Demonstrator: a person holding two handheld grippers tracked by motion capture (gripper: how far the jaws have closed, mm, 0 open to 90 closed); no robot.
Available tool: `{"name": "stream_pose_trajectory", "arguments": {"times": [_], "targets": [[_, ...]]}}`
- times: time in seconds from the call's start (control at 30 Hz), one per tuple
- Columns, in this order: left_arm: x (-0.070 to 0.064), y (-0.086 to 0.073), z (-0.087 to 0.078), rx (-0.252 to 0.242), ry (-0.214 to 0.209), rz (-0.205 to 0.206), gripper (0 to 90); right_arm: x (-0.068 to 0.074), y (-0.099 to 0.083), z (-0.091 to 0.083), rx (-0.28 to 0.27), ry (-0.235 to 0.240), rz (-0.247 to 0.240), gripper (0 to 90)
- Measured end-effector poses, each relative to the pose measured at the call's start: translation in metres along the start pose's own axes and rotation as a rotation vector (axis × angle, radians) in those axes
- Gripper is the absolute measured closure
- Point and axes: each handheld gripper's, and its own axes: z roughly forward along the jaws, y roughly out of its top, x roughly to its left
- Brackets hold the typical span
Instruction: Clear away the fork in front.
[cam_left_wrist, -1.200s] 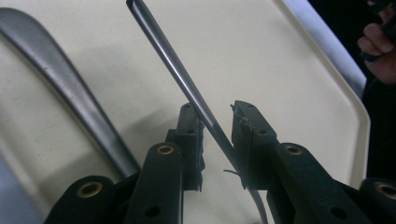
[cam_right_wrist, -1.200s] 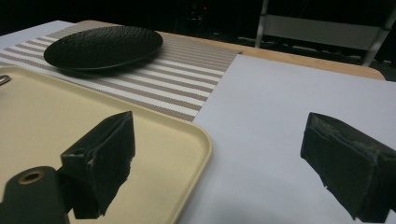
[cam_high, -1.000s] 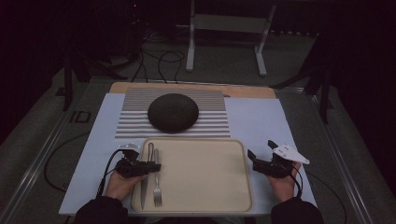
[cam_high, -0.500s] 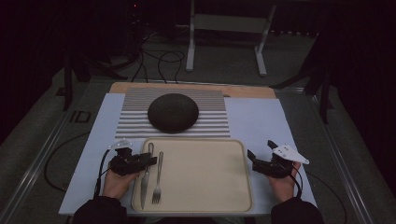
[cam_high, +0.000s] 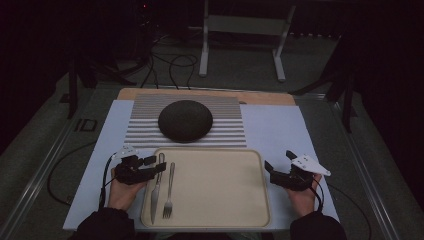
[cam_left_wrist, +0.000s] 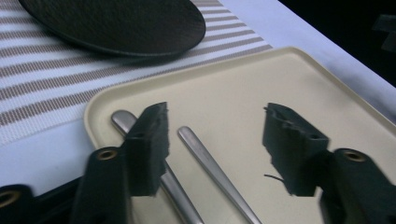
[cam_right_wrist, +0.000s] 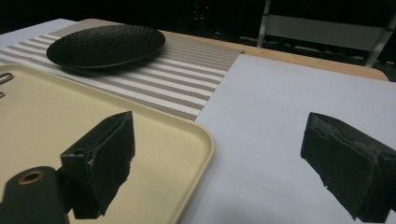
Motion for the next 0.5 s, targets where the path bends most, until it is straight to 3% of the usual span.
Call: {"name": "stream_pose_trajectory", "arguments": {"times": [0.1, 0.27, 0.5], "targets": [[-0.002, 0.004, -0.001, -0.006, 0.021, 0.016, 34.3, 0.000, 0.000, 0.000, 0.001, 0.006, 0.000, 9.9], [-0.005, 0.010, -0.002, -0.028, 0.065, 0.042, 27.0, -0.002, 0.000, 0.002, 0.023, 0.059, 0.011, 11.0], [-0.008, 0.020, -0.005, -0.051, 0.134, 0.077, 16.2, -0.002, 0.000, 0.000, 0.007, 0.060, 0.000, 10.0]]}}
